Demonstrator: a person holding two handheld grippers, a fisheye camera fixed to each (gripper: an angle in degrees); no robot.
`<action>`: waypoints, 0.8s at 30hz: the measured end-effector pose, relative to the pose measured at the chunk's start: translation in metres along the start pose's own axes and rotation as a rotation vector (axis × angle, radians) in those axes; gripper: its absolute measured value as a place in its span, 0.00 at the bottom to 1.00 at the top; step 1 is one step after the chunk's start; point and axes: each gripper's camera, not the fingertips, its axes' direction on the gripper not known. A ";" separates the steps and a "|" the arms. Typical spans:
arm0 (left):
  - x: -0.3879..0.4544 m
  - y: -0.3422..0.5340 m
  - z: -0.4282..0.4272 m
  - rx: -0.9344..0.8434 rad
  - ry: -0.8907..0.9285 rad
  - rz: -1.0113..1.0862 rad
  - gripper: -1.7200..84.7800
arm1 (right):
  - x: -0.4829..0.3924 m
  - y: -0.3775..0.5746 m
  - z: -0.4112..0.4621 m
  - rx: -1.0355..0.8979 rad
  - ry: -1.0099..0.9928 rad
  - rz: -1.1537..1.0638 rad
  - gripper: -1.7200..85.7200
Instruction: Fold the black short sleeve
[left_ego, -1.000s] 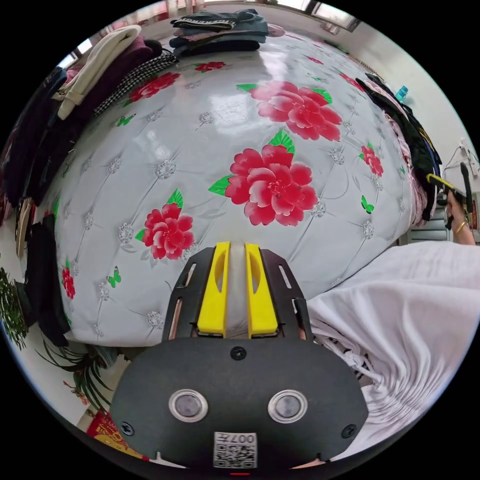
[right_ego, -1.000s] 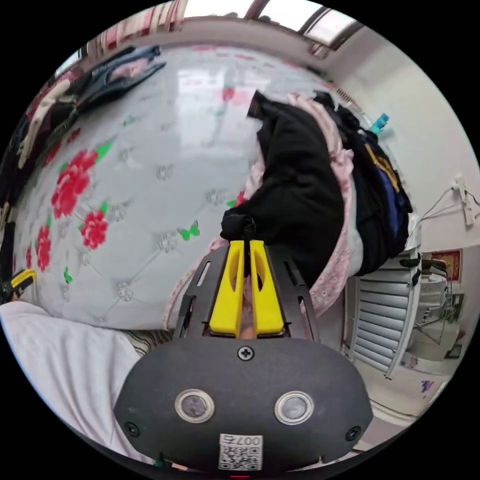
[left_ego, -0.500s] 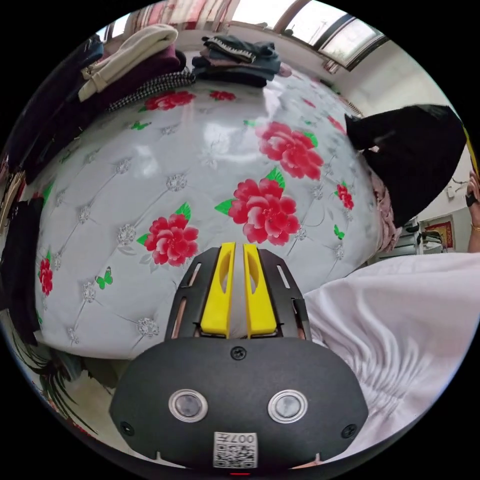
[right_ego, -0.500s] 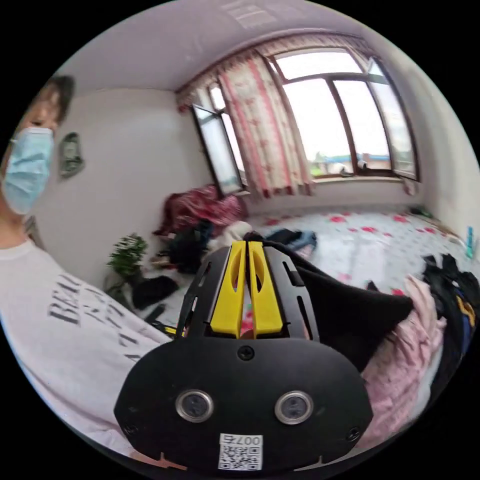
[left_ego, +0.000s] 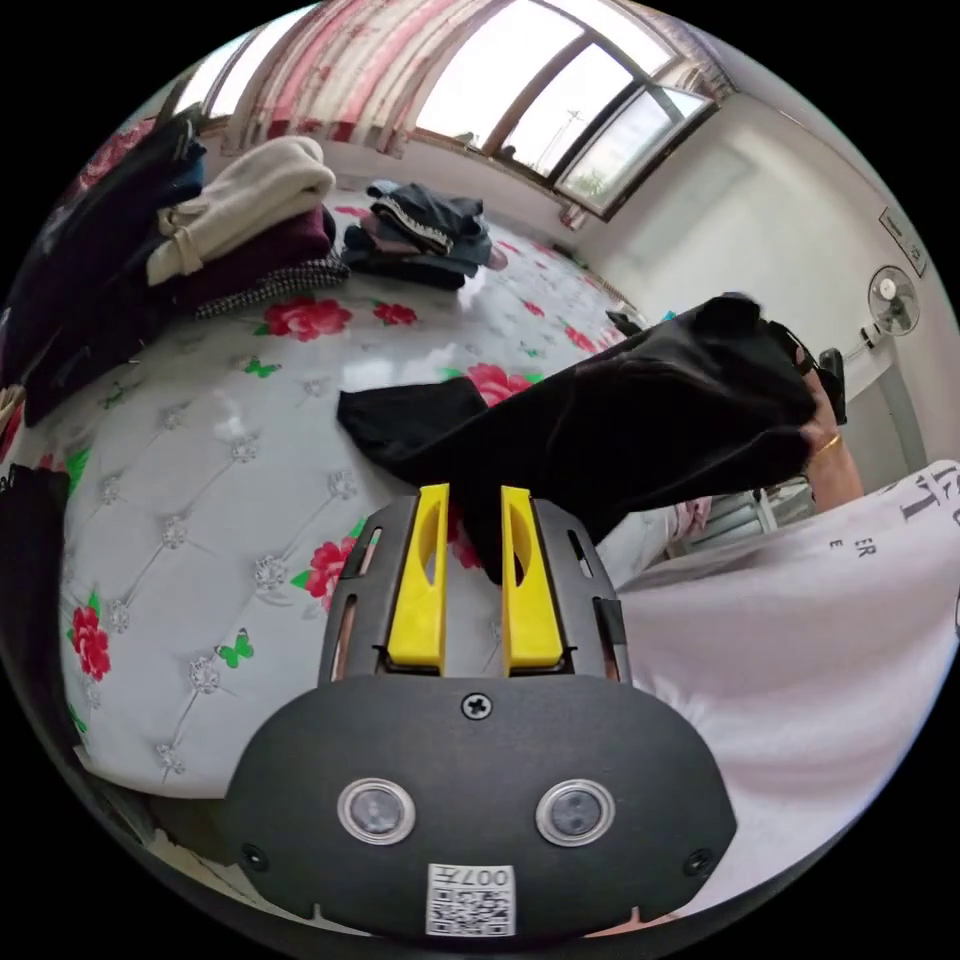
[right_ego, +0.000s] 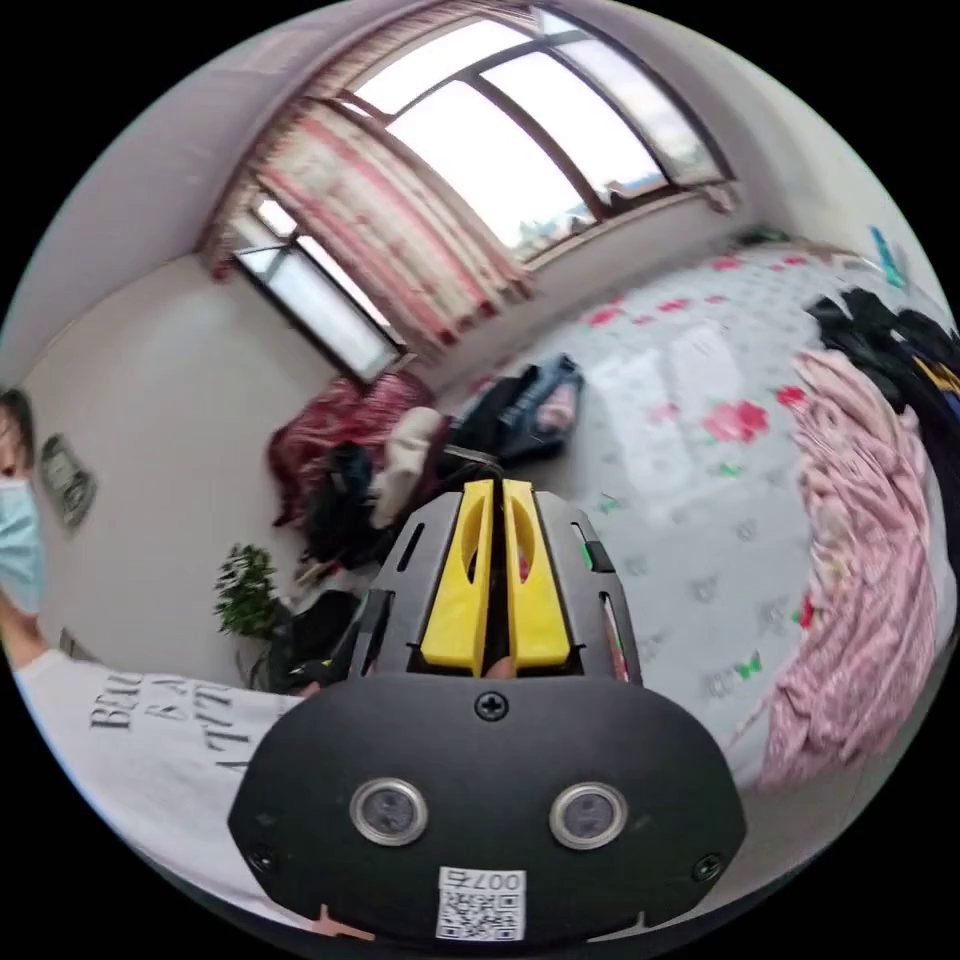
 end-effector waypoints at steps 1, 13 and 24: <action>0.003 0.003 0.005 -0.029 -0.036 0.013 0.11 | 0.006 0.006 0.005 0.004 0.027 -0.003 0.03; -0.008 -0.025 0.032 -0.177 -0.078 0.076 0.13 | -0.060 0.043 0.168 -0.516 0.058 -0.474 0.08; 0.007 -0.083 0.091 -0.359 -0.136 0.218 0.03 | -0.074 0.038 0.300 -0.752 0.225 -0.531 0.04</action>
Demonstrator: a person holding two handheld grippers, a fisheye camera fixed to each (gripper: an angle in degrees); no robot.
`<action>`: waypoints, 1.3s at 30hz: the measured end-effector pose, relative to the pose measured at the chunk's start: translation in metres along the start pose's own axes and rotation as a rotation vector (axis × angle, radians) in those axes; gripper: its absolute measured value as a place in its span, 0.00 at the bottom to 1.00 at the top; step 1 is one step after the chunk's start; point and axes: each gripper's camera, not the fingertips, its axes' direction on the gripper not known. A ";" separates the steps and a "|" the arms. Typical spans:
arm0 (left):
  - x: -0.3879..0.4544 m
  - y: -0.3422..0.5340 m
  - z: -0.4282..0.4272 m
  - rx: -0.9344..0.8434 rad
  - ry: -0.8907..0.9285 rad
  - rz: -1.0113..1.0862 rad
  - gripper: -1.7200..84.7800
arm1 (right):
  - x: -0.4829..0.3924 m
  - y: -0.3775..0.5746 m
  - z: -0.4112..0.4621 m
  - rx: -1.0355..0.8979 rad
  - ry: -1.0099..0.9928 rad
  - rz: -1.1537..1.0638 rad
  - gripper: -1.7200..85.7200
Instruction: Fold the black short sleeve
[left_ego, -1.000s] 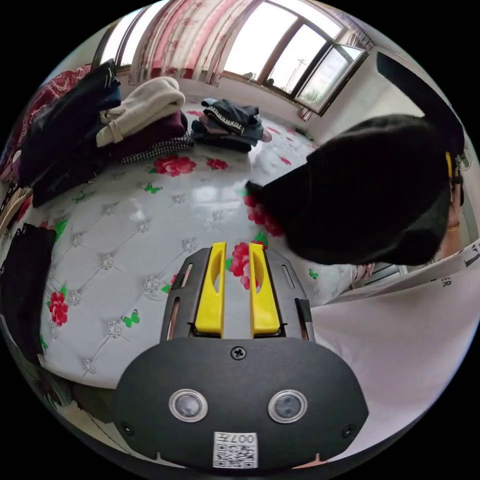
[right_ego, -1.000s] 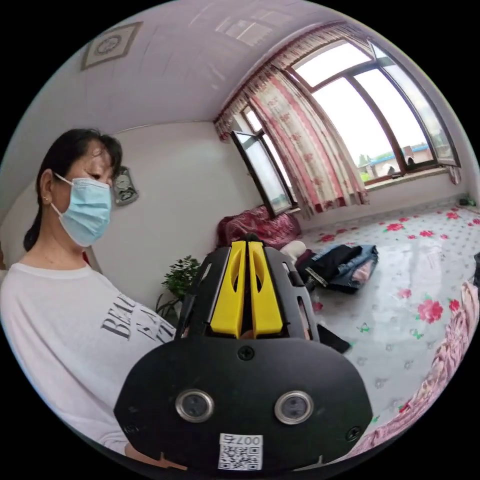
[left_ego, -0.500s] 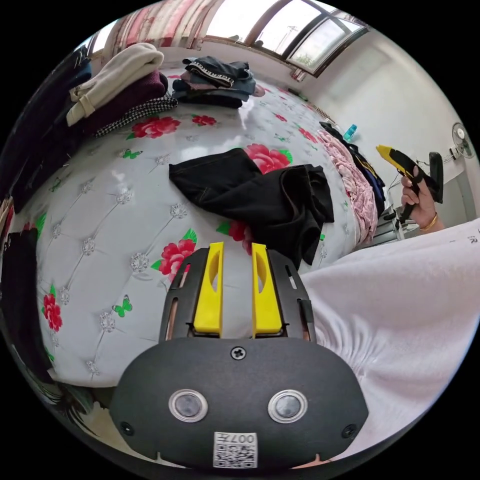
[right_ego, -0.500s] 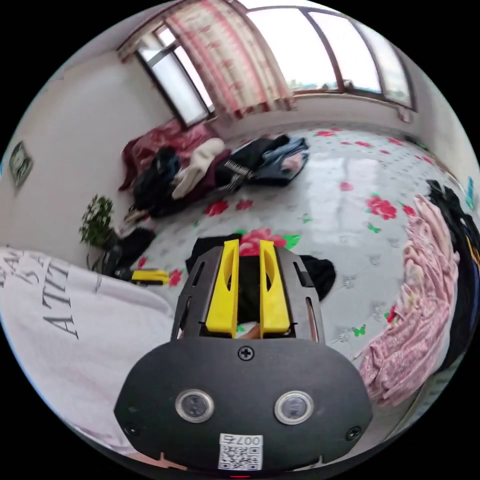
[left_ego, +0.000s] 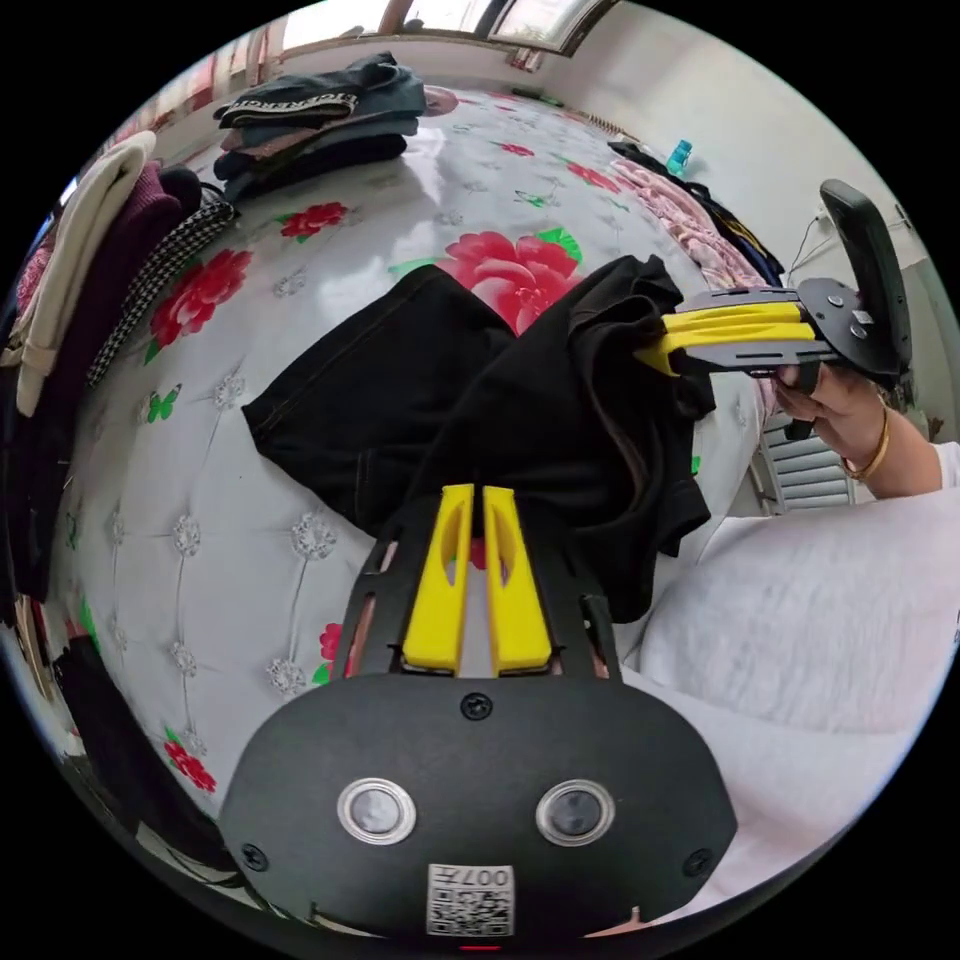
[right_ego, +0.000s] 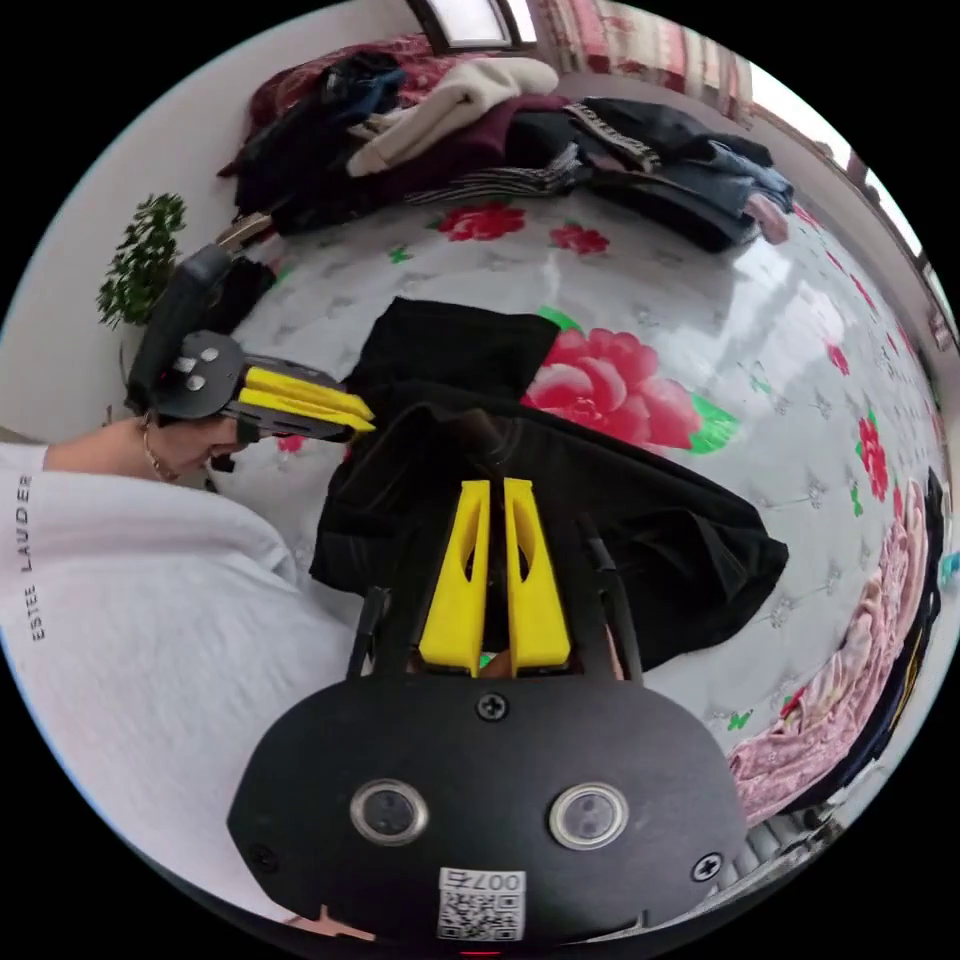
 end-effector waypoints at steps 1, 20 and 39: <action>-0.005 0.001 -0.011 0.029 0.020 -0.019 0.02 | 0.011 0.001 -0.017 0.058 -0.030 0.020 0.03; -0.123 -0.059 -0.204 0.582 -0.136 -0.397 0.07 | 0.149 -0.088 -0.185 0.589 -0.040 0.233 0.05; -0.087 -0.056 -0.060 0.046 0.001 -0.113 0.14 | -0.011 -0.051 0.033 -0.075 -0.287 -0.162 0.11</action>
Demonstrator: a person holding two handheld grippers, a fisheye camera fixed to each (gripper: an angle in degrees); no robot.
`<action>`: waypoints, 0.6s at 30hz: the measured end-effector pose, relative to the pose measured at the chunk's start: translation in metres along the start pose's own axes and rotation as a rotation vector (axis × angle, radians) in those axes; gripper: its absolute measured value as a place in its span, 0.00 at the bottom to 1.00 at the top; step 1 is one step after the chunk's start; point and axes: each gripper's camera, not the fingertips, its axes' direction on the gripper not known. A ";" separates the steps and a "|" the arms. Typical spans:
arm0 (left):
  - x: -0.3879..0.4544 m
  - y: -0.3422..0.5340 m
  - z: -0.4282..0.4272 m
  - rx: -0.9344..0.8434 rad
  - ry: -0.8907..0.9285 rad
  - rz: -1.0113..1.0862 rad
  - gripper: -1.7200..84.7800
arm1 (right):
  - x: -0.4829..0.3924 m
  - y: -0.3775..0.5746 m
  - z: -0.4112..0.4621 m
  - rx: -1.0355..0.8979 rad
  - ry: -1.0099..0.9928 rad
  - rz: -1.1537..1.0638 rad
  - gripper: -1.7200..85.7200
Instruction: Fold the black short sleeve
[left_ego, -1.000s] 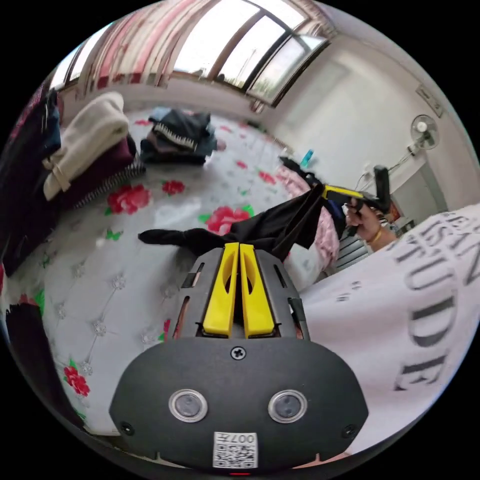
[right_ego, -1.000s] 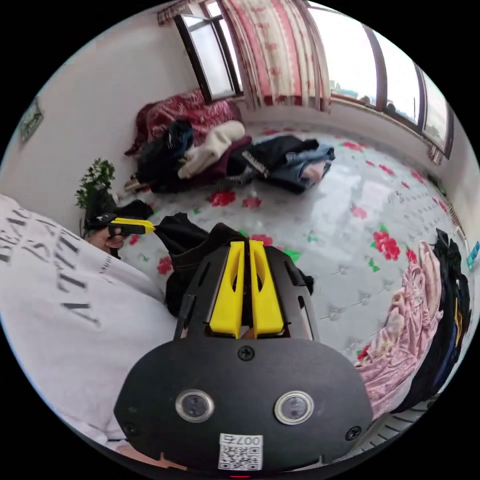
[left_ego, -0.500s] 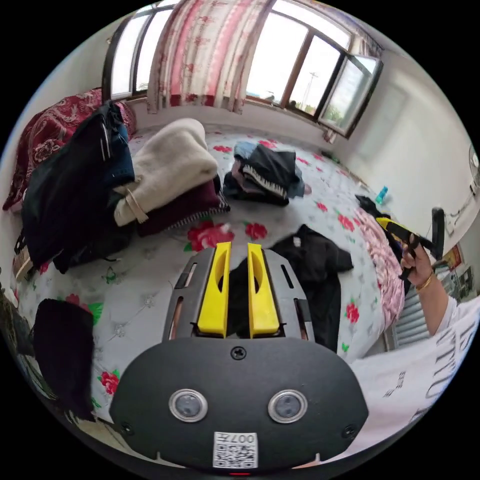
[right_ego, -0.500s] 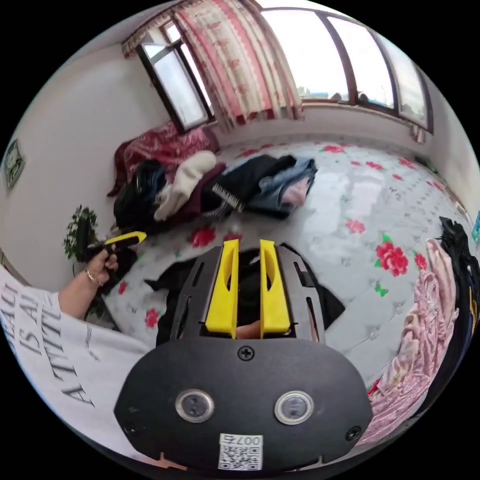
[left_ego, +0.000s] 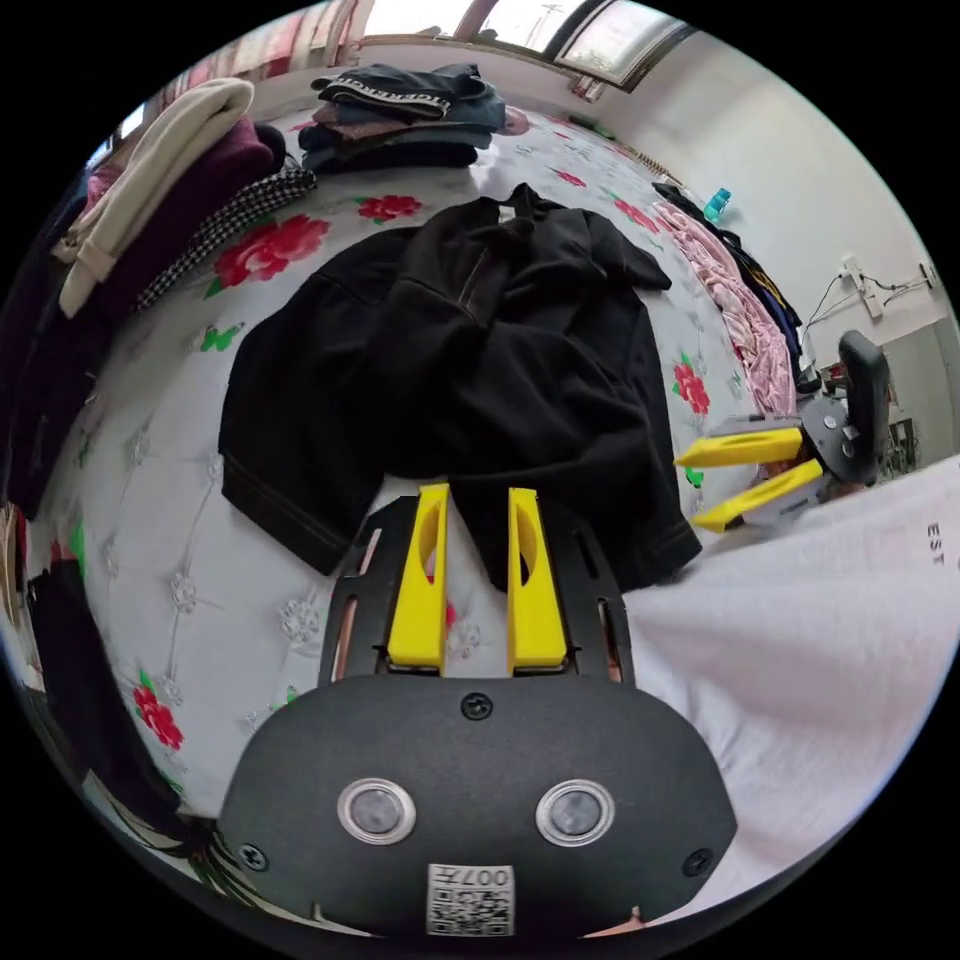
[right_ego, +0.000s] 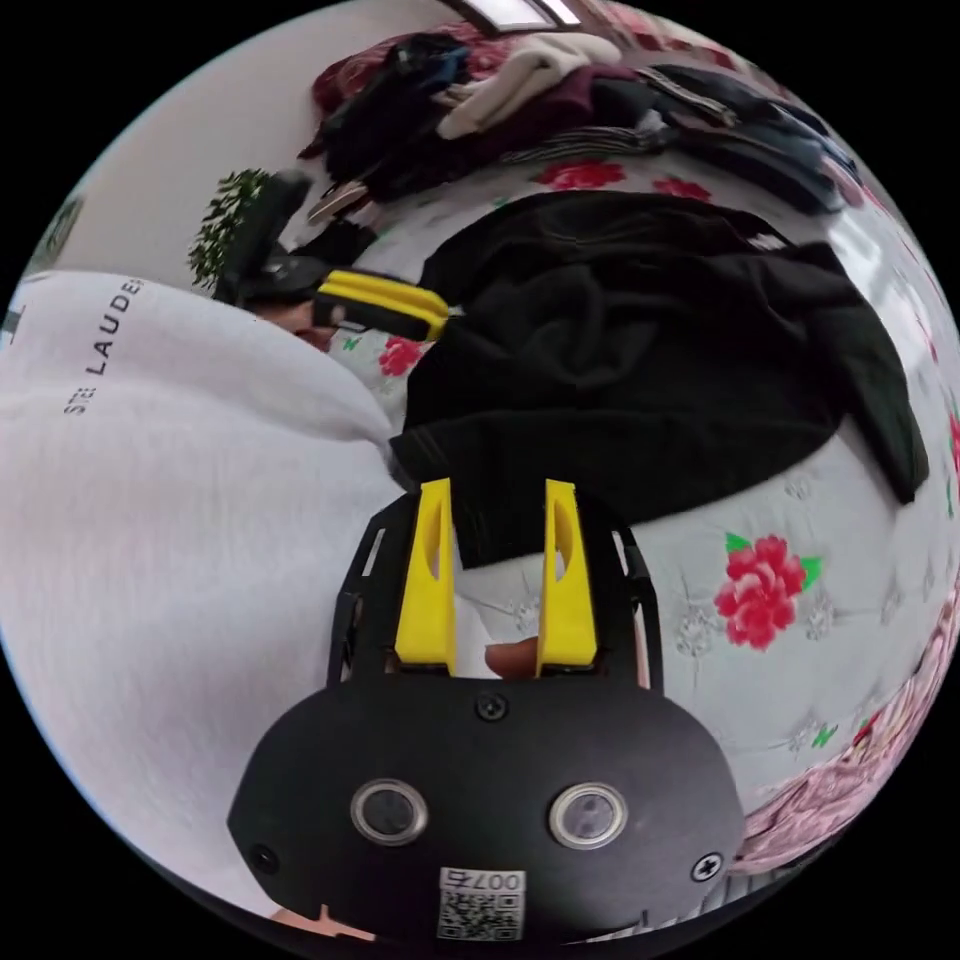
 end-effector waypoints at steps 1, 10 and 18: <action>-0.006 -0.015 0.001 -0.004 0.010 0.022 0.14 | -0.006 -0.009 0.007 -0.017 0.007 -0.032 0.11; -0.038 -0.093 -0.002 -0.166 0.190 0.160 0.14 | -0.004 0.002 -0.002 0.004 0.331 0.130 0.03; -0.043 -0.110 0.008 -0.170 0.266 0.113 0.12 | -0.032 0.021 -0.029 0.190 0.211 0.102 0.08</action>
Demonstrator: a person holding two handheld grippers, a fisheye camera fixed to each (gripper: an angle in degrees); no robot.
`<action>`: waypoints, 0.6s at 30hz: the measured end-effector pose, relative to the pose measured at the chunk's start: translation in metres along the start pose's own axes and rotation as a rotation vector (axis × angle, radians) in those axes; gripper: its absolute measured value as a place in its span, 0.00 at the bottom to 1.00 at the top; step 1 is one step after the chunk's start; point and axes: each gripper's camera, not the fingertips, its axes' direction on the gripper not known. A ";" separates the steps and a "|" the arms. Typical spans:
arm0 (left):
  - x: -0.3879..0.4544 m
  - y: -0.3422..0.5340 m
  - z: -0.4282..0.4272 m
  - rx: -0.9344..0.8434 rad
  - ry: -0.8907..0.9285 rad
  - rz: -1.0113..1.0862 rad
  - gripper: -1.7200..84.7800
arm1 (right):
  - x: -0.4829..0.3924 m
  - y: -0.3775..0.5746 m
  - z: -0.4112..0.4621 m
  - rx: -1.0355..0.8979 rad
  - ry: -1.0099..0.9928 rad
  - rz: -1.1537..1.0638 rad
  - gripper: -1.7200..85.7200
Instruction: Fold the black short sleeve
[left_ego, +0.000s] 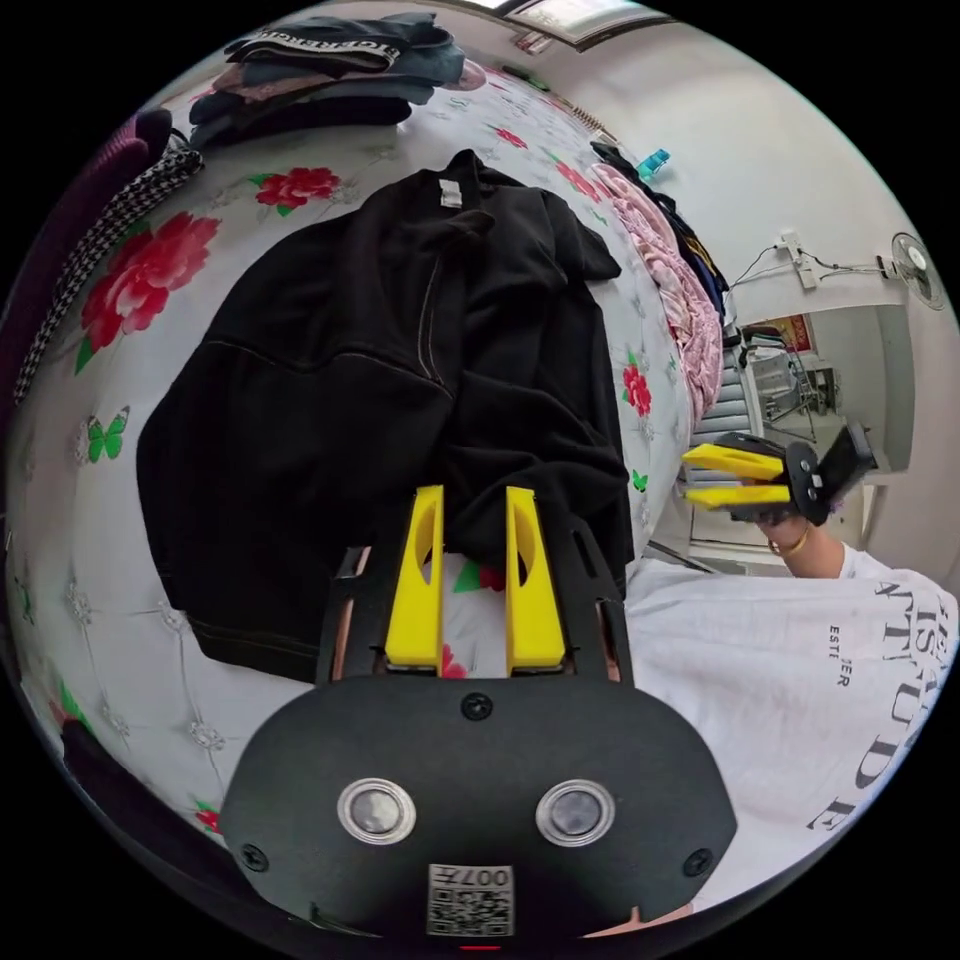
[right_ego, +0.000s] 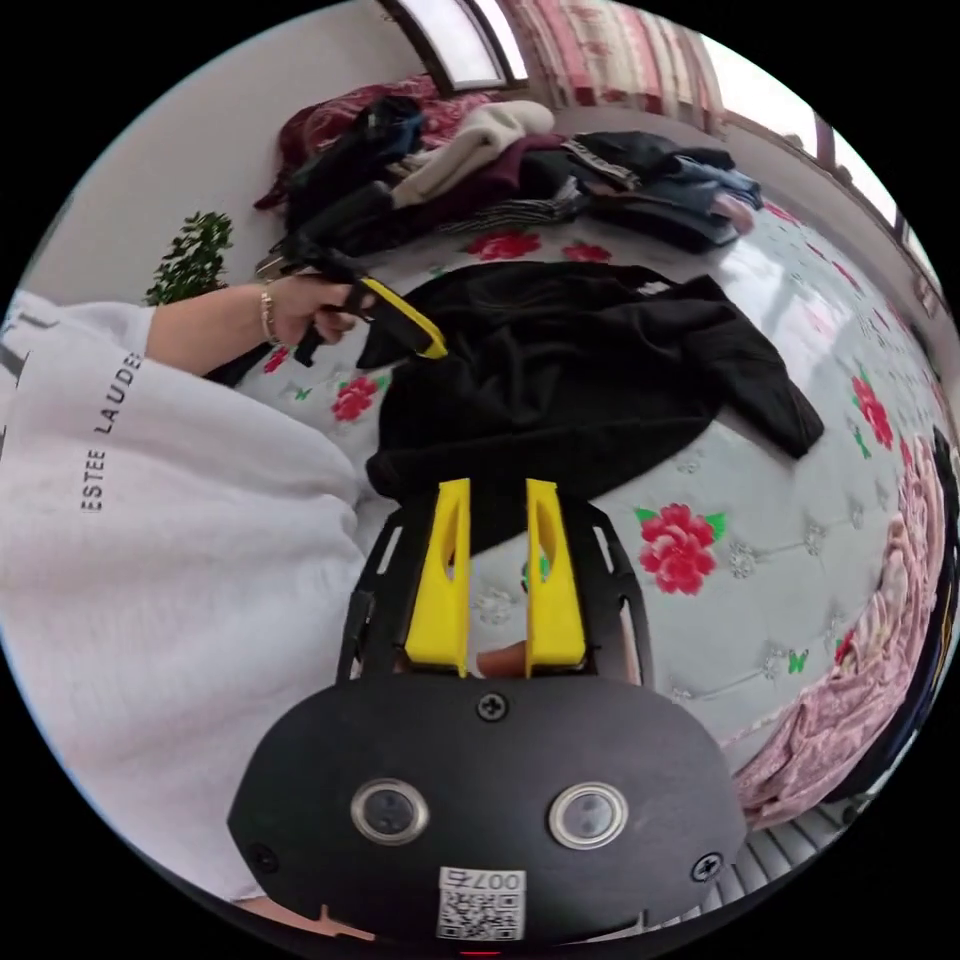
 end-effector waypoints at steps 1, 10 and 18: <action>0.002 -0.001 0.001 0.014 -0.014 -0.007 0.12 | -0.012 -0.004 0.014 -0.017 -0.037 -0.012 0.10; -0.001 0.008 -0.033 0.094 -0.090 -0.026 0.12 | -0.037 0.004 0.077 -0.210 0.153 -0.078 0.03; -0.019 -0.001 -0.021 0.049 -0.158 -0.072 0.11 | -0.015 0.034 0.025 -0.068 0.027 0.051 0.05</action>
